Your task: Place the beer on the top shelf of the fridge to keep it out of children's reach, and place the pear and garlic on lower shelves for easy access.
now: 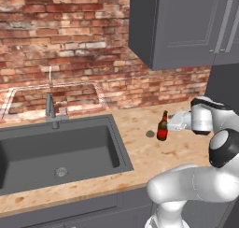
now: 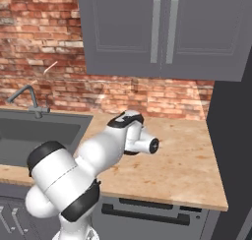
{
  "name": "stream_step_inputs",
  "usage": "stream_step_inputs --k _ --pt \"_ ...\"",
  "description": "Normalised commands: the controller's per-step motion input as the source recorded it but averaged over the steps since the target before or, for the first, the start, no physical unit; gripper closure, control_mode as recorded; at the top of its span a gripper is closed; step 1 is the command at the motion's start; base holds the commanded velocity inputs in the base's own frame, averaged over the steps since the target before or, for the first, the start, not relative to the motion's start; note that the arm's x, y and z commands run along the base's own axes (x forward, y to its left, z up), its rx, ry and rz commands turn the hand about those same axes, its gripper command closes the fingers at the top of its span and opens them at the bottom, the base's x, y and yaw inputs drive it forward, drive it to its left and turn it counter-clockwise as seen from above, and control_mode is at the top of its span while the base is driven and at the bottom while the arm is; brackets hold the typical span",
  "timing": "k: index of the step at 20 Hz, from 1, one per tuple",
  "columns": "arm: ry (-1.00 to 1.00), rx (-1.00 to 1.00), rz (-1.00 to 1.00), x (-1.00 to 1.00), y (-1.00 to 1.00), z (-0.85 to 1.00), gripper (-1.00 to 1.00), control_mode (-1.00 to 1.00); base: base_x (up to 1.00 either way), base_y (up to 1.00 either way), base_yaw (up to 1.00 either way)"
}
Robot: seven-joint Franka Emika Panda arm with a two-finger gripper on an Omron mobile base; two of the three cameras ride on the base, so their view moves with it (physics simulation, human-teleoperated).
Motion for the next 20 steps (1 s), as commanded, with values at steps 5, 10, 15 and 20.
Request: stream_step_inputs --k 5,10,15,20 --pt "0.00 0.00 0.00 0.24 0.00 -0.10 -1.00 -1.00 0.00 0.00 0.00" --pt "0.00 0.00 0.00 0.21 0.00 -0.07 -1.00 -1.00 0.00 0.00 0.00" --pt "0.00 0.00 0.00 0.13 0.01 -0.11 -1.00 -1.00 0.00 0.00 0.00" --pt "0.00 0.00 0.00 0.03 0.07 -0.14 -1.00 -1.00 0.00 0.00 0.00"
